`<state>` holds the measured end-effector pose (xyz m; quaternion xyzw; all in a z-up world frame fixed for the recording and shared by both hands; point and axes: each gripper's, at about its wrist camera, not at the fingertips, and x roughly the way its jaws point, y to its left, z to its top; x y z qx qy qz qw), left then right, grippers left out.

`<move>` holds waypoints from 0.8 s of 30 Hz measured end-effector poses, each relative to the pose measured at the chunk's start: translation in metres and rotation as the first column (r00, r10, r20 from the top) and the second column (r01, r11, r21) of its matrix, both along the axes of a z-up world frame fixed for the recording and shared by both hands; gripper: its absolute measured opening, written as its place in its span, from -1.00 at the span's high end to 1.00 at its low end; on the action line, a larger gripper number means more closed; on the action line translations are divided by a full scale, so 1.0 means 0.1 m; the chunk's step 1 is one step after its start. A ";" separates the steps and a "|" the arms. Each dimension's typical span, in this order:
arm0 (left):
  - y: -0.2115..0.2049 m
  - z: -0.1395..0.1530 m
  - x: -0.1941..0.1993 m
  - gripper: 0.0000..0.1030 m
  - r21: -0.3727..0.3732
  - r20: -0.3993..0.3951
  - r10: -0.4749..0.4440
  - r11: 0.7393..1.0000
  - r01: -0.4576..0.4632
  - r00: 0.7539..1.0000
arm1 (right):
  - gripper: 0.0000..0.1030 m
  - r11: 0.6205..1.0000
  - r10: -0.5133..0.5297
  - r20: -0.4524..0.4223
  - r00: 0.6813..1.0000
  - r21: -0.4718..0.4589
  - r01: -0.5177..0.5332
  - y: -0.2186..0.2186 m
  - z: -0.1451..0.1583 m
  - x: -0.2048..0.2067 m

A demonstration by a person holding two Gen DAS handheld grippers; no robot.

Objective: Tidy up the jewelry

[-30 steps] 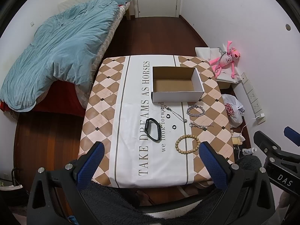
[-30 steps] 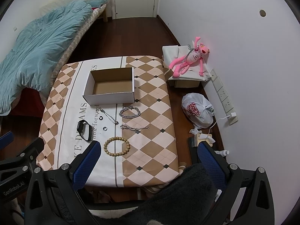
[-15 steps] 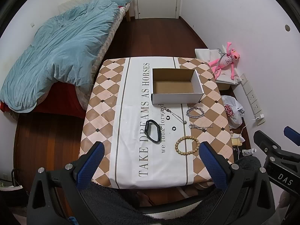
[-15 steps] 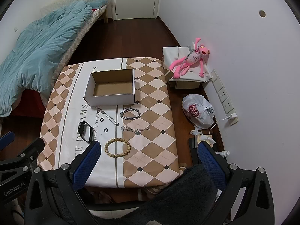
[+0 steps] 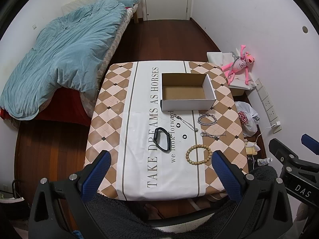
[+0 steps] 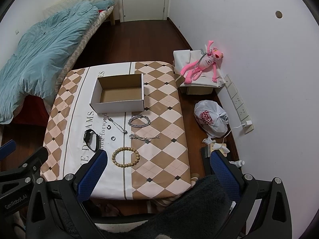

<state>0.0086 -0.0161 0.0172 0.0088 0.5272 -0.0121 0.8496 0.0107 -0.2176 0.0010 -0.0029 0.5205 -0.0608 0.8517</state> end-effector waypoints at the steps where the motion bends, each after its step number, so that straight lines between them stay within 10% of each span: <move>1: -0.01 0.01 0.01 -1.00 -0.001 0.000 0.001 1.000 -0.001 1.000 | -1.00 1.000 0.001 0.001 1.000 0.000 -0.001 -0.01 -0.01 -0.01; 24: 0.02 0.10 0.02 -1.00 -0.006 0.008 -0.001 1.000 0.001 1.000 | -1.00 1.000 -0.008 0.016 1.000 0.006 0.008 0.03 0.07 0.05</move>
